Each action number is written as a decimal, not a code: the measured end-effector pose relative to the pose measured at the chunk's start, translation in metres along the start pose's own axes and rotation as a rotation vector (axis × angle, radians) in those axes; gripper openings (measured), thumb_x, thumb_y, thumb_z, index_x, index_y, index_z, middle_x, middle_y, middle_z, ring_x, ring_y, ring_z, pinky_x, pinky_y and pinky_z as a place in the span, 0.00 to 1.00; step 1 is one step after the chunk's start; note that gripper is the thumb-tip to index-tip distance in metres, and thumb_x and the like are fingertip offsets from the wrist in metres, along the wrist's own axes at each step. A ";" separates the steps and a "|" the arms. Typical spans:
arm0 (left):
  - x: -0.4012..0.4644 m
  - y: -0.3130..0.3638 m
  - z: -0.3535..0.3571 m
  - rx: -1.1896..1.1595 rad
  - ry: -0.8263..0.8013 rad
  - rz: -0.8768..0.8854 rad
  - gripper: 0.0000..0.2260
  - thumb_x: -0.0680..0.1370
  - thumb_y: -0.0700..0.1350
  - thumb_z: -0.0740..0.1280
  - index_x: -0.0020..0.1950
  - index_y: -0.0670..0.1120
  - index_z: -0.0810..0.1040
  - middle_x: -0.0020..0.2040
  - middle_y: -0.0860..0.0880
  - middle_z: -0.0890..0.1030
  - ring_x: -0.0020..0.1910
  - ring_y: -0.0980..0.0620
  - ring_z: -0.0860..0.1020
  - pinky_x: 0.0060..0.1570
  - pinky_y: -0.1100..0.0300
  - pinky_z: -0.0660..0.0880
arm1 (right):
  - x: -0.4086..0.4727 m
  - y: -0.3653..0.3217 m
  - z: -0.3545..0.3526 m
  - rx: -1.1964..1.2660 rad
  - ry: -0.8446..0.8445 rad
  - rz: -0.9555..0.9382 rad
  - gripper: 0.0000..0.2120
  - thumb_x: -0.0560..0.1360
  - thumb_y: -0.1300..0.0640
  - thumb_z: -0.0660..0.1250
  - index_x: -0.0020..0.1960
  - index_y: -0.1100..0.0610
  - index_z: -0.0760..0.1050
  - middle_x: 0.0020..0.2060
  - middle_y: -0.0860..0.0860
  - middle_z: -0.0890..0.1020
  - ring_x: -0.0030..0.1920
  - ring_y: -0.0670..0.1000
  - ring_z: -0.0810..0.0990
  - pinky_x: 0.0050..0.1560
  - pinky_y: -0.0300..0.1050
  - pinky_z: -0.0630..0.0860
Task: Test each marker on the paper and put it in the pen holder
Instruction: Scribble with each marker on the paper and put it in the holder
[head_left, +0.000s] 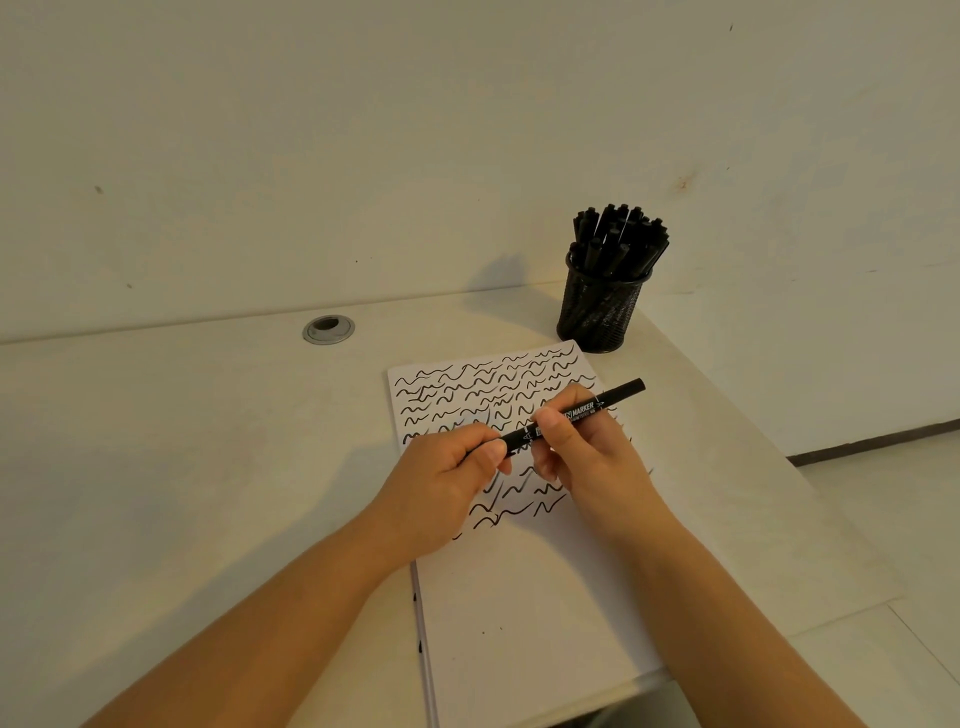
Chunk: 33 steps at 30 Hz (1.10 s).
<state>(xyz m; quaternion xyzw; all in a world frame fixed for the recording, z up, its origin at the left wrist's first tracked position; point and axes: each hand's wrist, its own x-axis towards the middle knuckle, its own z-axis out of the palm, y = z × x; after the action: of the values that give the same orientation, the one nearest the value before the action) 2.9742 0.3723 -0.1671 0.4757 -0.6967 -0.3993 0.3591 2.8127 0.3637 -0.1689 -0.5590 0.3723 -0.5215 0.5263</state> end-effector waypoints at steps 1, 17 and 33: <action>0.000 0.000 0.000 0.002 -0.002 -0.001 0.15 0.79 0.44 0.58 0.35 0.56 0.76 0.25 0.57 0.69 0.27 0.54 0.65 0.26 0.63 0.64 | -0.001 0.000 0.000 -0.008 -0.004 0.003 0.11 0.70 0.50 0.62 0.41 0.58 0.67 0.26 0.51 0.71 0.28 0.47 0.68 0.32 0.38 0.69; 0.002 0.005 -0.003 0.164 0.251 0.064 0.10 0.74 0.55 0.58 0.38 0.56 0.76 0.26 0.58 0.74 0.23 0.59 0.68 0.24 0.66 0.65 | -0.010 -0.012 0.015 -1.129 0.384 -0.472 0.01 0.71 0.57 0.66 0.41 0.53 0.76 0.30 0.45 0.77 0.26 0.44 0.70 0.26 0.35 0.66; 0.085 0.052 0.024 0.327 0.190 0.213 0.13 0.75 0.58 0.61 0.58 0.56 0.71 0.45 0.59 0.77 0.42 0.64 0.75 0.41 0.66 0.73 | 0.046 -0.048 -0.070 -1.252 0.299 -0.240 0.07 0.75 0.51 0.63 0.41 0.53 0.71 0.27 0.49 0.77 0.27 0.53 0.74 0.27 0.43 0.68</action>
<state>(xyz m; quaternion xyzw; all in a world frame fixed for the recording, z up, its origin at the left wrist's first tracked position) 2.9091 0.3080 -0.1203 0.4869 -0.7616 -0.1942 0.3810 2.7463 0.3139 -0.1199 -0.7189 0.6096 -0.3335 -0.0181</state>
